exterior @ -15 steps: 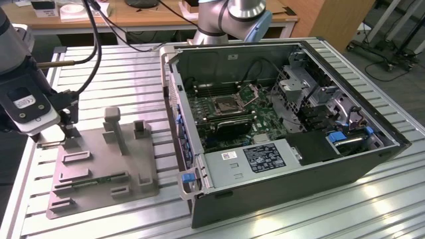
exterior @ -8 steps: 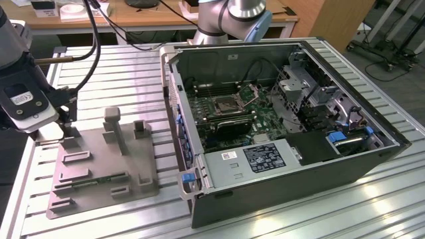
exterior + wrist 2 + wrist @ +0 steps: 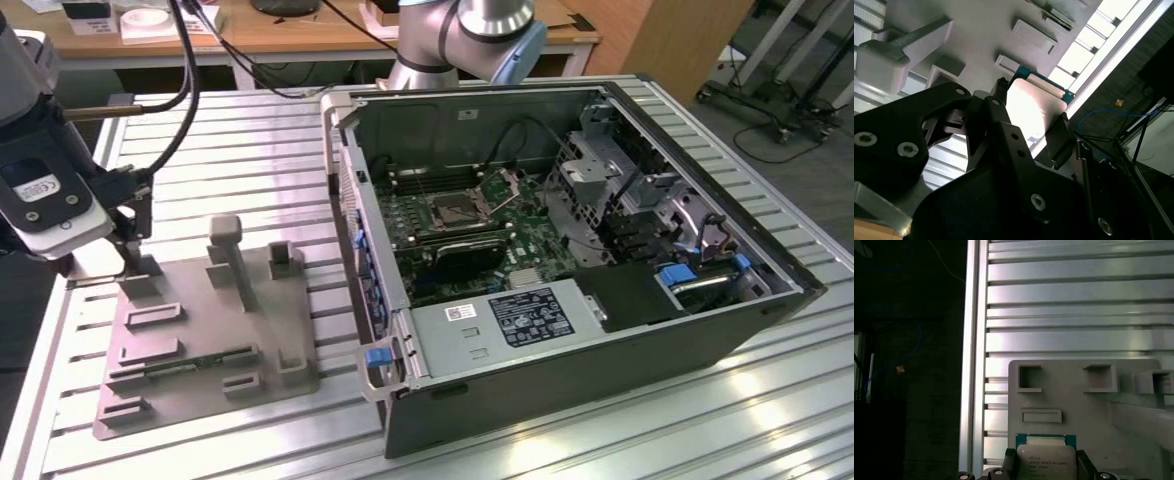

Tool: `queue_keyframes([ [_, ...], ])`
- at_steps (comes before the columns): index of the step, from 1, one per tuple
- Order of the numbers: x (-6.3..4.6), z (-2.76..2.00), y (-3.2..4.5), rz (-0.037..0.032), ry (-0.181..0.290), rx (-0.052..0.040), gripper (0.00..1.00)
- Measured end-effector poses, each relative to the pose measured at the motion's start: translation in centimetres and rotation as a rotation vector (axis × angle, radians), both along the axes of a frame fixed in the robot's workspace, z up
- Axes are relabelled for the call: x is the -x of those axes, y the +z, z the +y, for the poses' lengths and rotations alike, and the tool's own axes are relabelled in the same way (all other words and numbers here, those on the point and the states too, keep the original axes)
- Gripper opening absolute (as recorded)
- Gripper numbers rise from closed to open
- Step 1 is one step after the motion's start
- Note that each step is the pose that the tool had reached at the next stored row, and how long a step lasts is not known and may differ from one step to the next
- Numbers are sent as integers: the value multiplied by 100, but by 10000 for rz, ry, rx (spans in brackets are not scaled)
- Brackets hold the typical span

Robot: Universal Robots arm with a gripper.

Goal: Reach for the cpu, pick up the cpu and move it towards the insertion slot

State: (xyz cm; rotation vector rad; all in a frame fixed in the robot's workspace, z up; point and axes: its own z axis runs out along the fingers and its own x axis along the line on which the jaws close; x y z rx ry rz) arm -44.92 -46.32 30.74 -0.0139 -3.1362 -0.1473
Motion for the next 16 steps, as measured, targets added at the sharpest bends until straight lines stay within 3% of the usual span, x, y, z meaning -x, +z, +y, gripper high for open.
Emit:
queue_keyframes([
  [16, 0, 0, 135, 0, 0, 0, 54],
])
